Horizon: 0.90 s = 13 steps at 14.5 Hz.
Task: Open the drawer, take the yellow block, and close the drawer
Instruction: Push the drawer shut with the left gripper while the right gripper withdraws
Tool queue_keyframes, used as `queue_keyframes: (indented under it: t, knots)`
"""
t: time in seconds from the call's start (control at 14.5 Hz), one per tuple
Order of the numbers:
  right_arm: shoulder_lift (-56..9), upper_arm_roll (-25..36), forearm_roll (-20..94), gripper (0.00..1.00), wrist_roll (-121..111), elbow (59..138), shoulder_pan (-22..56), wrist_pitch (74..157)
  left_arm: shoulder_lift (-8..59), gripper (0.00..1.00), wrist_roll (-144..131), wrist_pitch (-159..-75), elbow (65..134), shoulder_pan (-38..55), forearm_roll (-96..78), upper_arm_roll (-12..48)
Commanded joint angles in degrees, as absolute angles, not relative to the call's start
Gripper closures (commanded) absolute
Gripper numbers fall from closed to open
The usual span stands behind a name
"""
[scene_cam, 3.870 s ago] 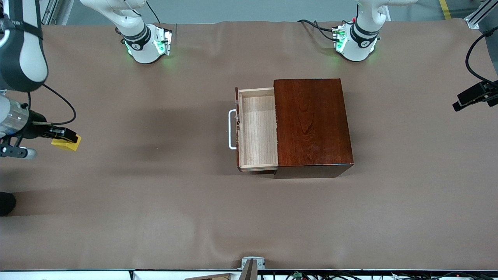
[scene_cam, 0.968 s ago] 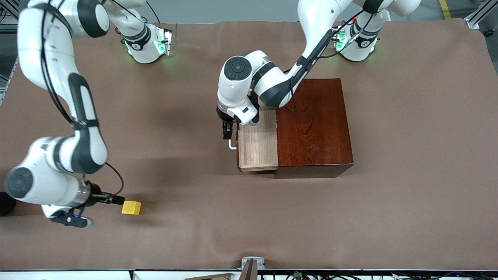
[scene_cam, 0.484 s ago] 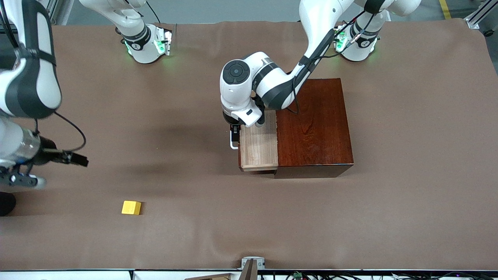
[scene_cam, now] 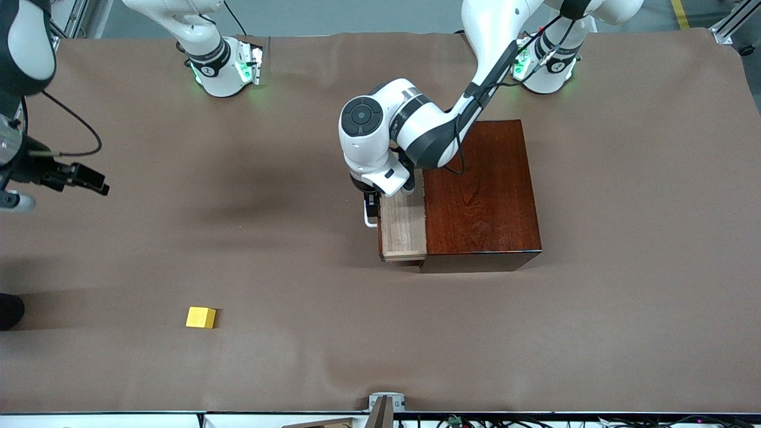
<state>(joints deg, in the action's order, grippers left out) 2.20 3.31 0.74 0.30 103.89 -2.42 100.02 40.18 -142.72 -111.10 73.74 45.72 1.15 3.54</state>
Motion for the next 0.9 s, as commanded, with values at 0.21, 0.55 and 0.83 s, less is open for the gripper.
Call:
queue_keyframes:
  t: [0.21,0.55,0.83]
  knots:
    - [6.68,2.02,0.44,0.00,0.18,103.11,-1.41,93.70,38.76,0.00,-143.88,-101.96,75.94,44.82,5.44,-1.67]
    - [3.44,2.11,0.62,0.00,0.18,98.19,-1.05,94.39,38.76,0.00,-145.55,-98.88,75.76,44.82,8.88,-1.76]
    - [1.85,2.29,0.70,0.00,0.18,95.72,-1.67,94.31,37.88,0.00,-144.85,-98.88,74.10,45.18,8.79,-1.76]
